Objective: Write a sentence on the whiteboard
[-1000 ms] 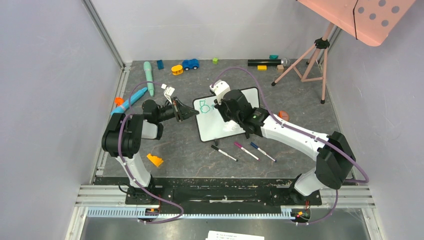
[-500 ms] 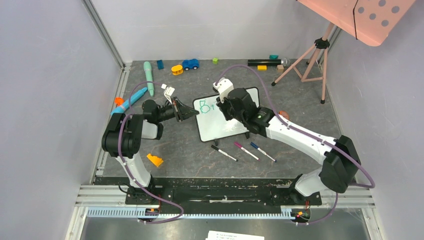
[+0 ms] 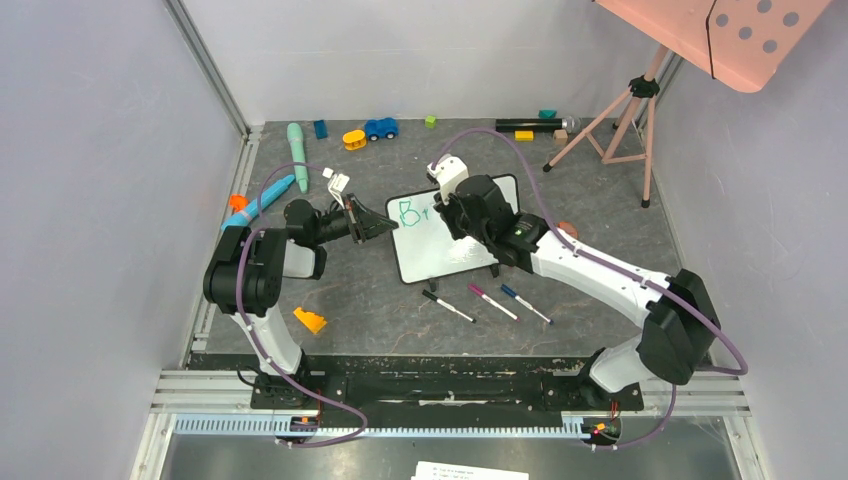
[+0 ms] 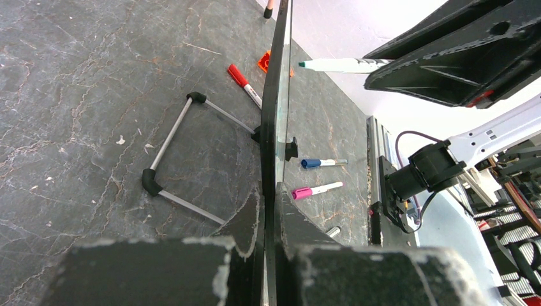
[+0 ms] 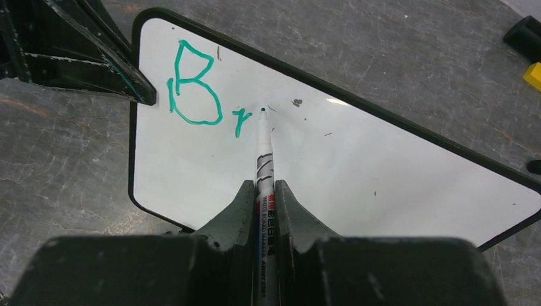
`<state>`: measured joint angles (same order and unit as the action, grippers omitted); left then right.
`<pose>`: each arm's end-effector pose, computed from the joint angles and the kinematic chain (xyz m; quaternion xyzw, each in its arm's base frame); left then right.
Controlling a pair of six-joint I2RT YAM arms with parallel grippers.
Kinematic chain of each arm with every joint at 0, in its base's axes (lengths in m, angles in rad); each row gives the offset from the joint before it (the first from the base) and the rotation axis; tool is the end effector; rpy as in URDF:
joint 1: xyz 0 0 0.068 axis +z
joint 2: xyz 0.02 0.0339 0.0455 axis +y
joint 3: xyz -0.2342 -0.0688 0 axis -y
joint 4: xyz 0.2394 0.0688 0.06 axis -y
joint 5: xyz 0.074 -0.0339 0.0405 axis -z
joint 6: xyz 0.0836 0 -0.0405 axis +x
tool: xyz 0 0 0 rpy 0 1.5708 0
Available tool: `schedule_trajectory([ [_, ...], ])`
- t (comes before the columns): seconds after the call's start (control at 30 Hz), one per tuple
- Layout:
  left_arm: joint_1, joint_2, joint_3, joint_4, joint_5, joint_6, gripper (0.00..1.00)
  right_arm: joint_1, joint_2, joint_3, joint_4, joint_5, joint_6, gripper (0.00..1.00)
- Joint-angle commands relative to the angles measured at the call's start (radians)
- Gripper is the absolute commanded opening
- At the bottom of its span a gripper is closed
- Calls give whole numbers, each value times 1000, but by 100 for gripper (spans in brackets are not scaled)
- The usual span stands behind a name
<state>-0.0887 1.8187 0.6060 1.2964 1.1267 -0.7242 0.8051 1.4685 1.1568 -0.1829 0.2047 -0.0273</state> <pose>0.3191 -0.1042 0.1465 0.1946 0.6665 -0.5781 0.4287 0.2753 0.2618 0.2562 -0.2974 0.8024 0.1121 0.5050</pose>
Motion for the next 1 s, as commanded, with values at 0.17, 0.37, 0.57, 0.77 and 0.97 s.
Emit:
schedule_trajectory([
  [0.17, -5, -25, -7, 47, 12, 40, 2, -14, 34, 52, 27, 27, -1, 0],
  [0.37, -5, -24, -7, 46, 12, 37, 2, -18, 38, 57, 34, 28, -1, 0],
  [0.57, -5, -25, -8, 46, 12, 40, 2, -22, 58, 71, 33, 24, -1, 0],
  [0.77, -5, -25, -6, 46, 12, 40, 2, -23, 56, 60, 26, 8, 1, 0],
  [0.97, -5, -25, -6, 47, 12, 40, 2, -25, 43, 52, 21, 46, 7, 0],
])
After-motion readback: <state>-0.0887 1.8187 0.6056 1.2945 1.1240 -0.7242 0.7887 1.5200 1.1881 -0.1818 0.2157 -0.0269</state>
